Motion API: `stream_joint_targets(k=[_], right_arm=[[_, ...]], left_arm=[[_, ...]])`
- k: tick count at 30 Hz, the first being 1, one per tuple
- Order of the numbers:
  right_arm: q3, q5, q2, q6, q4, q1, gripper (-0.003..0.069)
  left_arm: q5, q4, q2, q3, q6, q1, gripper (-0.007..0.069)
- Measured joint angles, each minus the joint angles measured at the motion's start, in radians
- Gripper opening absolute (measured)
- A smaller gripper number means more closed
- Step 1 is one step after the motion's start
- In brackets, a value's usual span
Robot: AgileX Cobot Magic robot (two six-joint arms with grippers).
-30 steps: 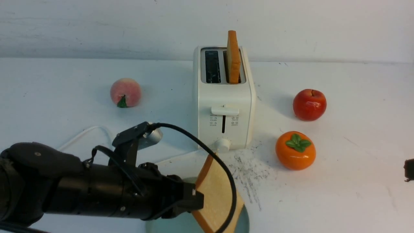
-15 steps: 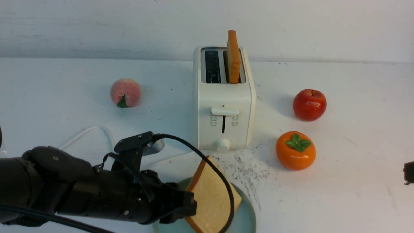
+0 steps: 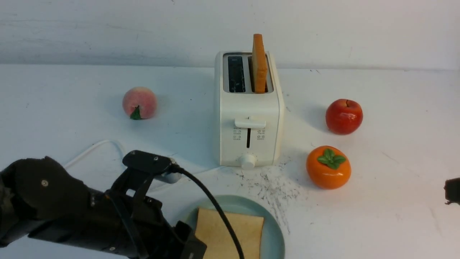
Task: Take toasted bread from bread machine on white table place on plate.
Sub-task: 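Place the slice of bread on the plate with the left gripper, then grasp the toast slice in the toaster and pull it up out of the slot with the right gripper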
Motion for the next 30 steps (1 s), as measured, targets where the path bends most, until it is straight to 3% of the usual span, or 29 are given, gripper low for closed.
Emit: stream_joint_targets(k=[6, 8, 9, 11, 12, 13, 14, 17, 18, 23, 28, 30], right_arm=[[-0.011, -0.028, 0.008, -0.022, 0.0, 0.0, 0.0139], [-0.042, -0.031, 0.031, -0.031, 0.0, 0.0, 0.0139], [-0.078, -0.031, 0.06, -0.032, 0.001, 0.0, 0.0139], [-0.131, -0.032, 0.111, -0.035, 0.012, 0.001, 0.0139], [-0.143, -0.033, 0.124, -0.036, 0.013, 0.003, 0.0139], [-0.178, -0.036, 0.166, -0.041, 0.022, 0.011, 0.0139], [-0.201, -0.039, 0.205, -0.047, 0.026, 0.023, 0.0139], [-0.273, -0.046, 0.308, -0.056, 0.03, 0.088, 0.0139], [-0.325, -0.066, 0.385, -0.057, 0.03, 0.15, 0.0139], [-0.479, -0.179, 0.583, -0.05, 0.011, 0.275, 0.0155], [-0.666, -0.241, 0.786, -0.016, 0.0, 0.319, 0.0242], [-0.793, -0.257, 0.898, 0.001, 0.0, 0.329, 0.0324]], left_arm=[[0.012, 0.208, -0.113, -0.001, -0.284, 0.0, 0.0456], [0.016, 0.271, -0.164, -0.001, -0.421, 0.0, 0.0372], [0.019, 0.327, -0.201, -0.001, -0.522, 0.0, 0.026], [0.026, 0.415, -0.255, -0.001, -0.646, 0.0, 0.0108], [0.027, 0.438, -0.261, -0.001, -0.657, 0.0, 0.0092], [0.031, 0.504, -0.305, -0.001, -0.739, 0.0, 0.0011], [0.034, 0.557, -0.332, -0.001, -0.788, 0.0, -0.0014], [0.049, 0.674, -0.414, -0.001, -0.946, 0.0, -0.0014], [0.065, 0.761, -0.48, -0.001, -1.06, 0.0, -0.0014], [0.141, 0.963, -0.593, -0.001, -1.281, 0.0, -0.0014], [0.235, 1.079, -0.648, -0.001, -1.41, 0.001, -0.0014], [0.281, 1.095, -0.662, -0.001, -1.429, 0.001, -0.0014]])
